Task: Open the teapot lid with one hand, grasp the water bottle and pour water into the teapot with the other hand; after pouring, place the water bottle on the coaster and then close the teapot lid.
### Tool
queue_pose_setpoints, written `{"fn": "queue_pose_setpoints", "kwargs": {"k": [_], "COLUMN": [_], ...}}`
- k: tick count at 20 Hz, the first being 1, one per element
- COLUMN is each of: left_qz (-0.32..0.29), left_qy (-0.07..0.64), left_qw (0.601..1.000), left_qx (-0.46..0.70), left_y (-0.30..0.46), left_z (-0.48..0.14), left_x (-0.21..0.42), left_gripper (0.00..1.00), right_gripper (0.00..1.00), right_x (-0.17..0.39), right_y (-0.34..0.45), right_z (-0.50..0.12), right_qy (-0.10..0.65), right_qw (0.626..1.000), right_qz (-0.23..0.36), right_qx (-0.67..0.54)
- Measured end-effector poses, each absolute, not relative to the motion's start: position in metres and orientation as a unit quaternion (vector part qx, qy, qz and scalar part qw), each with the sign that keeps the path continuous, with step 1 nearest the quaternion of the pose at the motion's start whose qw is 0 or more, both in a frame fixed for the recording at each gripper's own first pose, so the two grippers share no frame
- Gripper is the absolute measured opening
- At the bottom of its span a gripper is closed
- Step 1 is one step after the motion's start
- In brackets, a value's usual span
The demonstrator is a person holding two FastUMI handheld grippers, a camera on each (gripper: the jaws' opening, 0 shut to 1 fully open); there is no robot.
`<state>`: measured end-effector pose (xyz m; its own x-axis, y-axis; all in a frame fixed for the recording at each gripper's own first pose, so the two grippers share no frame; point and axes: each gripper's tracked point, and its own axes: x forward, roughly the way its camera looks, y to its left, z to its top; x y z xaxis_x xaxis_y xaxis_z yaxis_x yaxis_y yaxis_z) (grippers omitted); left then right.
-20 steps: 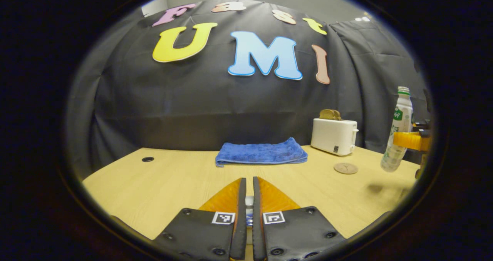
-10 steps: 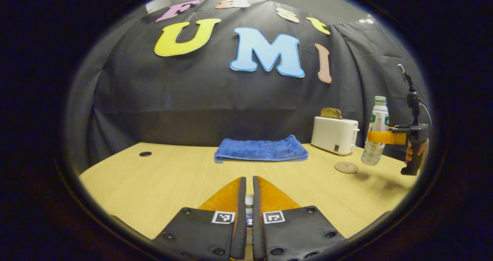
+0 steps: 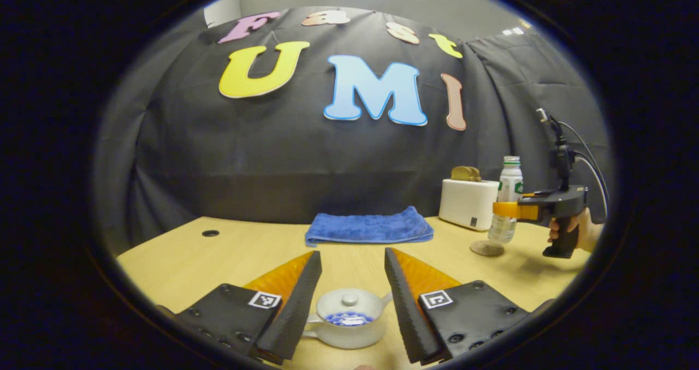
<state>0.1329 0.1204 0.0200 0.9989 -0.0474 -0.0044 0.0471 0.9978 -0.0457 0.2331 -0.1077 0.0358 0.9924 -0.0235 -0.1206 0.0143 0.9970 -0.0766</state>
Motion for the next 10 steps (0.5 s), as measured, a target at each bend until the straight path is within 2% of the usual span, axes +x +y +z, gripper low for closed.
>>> {"fn": "queue_pose_setpoints", "kwargs": {"k": [4, 10], "left_qz": [-0.024, 0.001], "left_qy": [-0.045, -0.112], "left_qw": [0.998, 0.994], "left_qx": [-0.038, 0.006], "left_y": [0.120, 0.135], "left_z": [0.064, 0.117], "left_x": [0.097, 0.037], "left_gripper": [0.81, 0.80], "right_gripper": [0.70, 0.70], "right_x": [0.250, 0.255], "right_y": [-0.107, -0.113], "right_z": [0.018, 0.006], "right_qy": [0.077, 0.087], "right_qw": [0.996, 0.995], "right_qz": [-0.018, -0.032], "right_qx": [-0.035, -0.025]}}
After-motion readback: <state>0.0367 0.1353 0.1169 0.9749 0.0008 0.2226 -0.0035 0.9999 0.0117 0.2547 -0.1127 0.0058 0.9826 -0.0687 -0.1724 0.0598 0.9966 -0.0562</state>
